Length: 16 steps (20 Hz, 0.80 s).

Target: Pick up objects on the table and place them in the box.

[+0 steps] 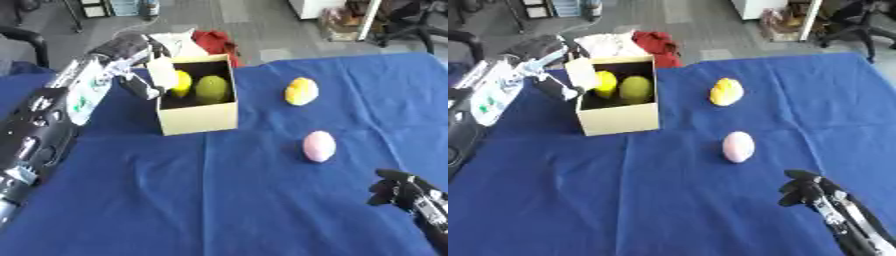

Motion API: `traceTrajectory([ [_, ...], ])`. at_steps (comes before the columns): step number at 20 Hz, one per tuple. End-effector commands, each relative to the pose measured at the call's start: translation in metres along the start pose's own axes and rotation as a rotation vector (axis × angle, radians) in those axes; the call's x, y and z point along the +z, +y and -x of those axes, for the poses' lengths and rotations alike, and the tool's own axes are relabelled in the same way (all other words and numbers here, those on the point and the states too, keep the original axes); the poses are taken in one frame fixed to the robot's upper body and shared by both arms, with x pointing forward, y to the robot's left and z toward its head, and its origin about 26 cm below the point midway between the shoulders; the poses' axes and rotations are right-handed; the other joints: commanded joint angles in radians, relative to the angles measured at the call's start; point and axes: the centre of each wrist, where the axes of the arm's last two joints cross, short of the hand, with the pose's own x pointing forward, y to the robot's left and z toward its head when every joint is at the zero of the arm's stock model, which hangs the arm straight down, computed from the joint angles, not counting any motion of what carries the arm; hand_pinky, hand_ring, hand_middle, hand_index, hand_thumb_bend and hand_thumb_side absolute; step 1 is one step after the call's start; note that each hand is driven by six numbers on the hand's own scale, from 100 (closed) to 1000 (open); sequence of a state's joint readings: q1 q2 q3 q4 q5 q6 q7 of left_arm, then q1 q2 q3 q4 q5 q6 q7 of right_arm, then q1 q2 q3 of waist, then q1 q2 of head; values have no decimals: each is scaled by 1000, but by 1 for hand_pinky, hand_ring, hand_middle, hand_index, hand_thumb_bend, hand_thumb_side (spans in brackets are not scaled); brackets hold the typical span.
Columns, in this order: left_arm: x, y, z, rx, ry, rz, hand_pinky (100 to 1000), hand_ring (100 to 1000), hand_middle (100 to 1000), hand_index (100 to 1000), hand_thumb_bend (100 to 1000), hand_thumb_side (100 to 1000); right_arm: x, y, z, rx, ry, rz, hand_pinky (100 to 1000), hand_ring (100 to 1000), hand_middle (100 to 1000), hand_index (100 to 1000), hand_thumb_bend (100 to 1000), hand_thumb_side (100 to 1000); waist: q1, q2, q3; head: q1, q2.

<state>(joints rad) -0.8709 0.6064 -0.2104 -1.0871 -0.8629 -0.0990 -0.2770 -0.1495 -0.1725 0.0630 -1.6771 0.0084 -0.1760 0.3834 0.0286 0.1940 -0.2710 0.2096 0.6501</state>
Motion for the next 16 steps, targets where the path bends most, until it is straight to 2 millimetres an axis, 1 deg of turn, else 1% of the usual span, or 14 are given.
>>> traceTrajectory([
  [1, 1, 13, 5, -18, 2, -38, 731, 612, 659, 837, 450, 309, -2, -4, -5, 15, -14, -5, 658, 599, 625, 837, 100, 830, 5, -24, 0, 3, -2],
  [2, 1, 12, 6, -16, 1, -38, 737, 622, 671, 841, 458, 352, -2, -4, -5, 15, -15, -5, 658, 599, 625, 837, 100, 828, 5, -24, 0, 3, -2],
  [6, 4, 14, 8, -2, -3, -59, 762, 670, 712, 850, 479, 467, -2, -4, -5, 16, -15, -5, 659, 599, 625, 837, 100, 827, 3, -24, 4, 2, -4],
  [9, 7, 19, 8, 13, -14, -86, 786, 710, 745, 854, 485, 520, -2, -4, -5, 16, -16, -4, 659, 599, 625, 837, 100, 824, 2, -23, 7, 1, -5],
  [10, 8, 21, 8, 16, -20, -97, 795, 725, 758, 857, 490, 551, -3, -4, -5, 16, -17, -4, 659, 599, 625, 837, 100, 821, 1, -23, 8, 0, -5],
  [13, 15, 28, 8, 30, -38, -134, 800, 726, 760, 854, 475, 552, -3, -5, -5, 18, -17, -2, 659, 599, 625, 838, 100, 820, 0, -22, 11, -2, -6],
  [15, 23, 36, 7, 48, -55, -183, 794, 695, 731, 838, 434, 492, -3, -5, -5, 20, -17, -1, 659, 599, 626, 838, 100, 817, -2, -21, 14, -4, -7],
  [16, 28, 42, 7, 66, -65, -222, 793, 675, 710, 822, 395, 447, -3, -6, -5, 23, -19, -1, 659, 599, 626, 838, 100, 800, -3, -21, 16, -5, -7],
])
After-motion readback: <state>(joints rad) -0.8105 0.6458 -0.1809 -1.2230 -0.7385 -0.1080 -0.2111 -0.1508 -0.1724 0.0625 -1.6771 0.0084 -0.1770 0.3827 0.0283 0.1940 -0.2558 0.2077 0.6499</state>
